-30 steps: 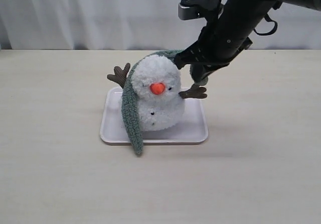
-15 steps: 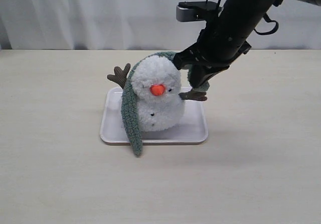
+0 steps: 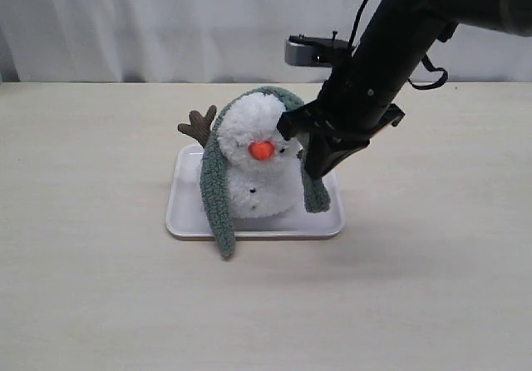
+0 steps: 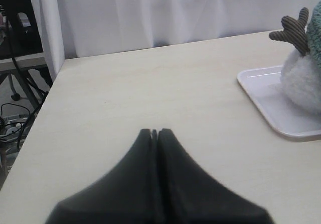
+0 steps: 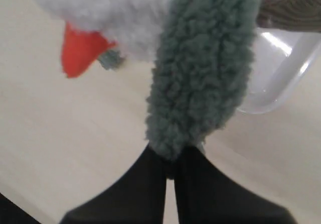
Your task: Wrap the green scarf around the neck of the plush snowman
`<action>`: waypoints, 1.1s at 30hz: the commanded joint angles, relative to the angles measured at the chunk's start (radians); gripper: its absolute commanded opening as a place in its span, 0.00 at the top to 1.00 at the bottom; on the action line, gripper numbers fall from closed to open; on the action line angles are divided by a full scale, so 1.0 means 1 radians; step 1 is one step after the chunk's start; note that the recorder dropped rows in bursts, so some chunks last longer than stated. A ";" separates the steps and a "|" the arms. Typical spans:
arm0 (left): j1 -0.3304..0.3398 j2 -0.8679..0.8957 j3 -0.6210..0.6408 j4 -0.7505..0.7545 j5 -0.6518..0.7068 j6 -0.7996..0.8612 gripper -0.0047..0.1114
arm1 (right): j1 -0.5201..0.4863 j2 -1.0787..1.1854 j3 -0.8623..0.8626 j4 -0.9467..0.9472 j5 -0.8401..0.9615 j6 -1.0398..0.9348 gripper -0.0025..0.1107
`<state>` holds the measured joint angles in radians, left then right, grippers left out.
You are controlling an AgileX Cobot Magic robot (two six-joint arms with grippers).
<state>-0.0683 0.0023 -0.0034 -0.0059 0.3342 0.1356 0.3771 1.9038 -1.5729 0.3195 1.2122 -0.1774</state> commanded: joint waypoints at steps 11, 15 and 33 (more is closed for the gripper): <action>0.003 -0.002 0.003 -0.003 -0.010 -0.002 0.96 | -0.001 0.106 0.091 -0.063 -0.082 0.035 0.94; 0.003 -0.002 0.003 -0.003 -0.010 -0.002 0.96 | -0.001 0.116 0.091 -0.053 -0.100 -0.002 0.94; 0.003 -0.002 0.003 -0.003 -0.010 -0.002 0.96 | -0.001 0.024 0.071 0.053 -0.057 -0.159 0.55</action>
<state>-0.0683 0.0023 -0.0034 -0.0059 0.3342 0.1356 0.3771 1.9742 -1.4874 0.3682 1.1624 -0.3242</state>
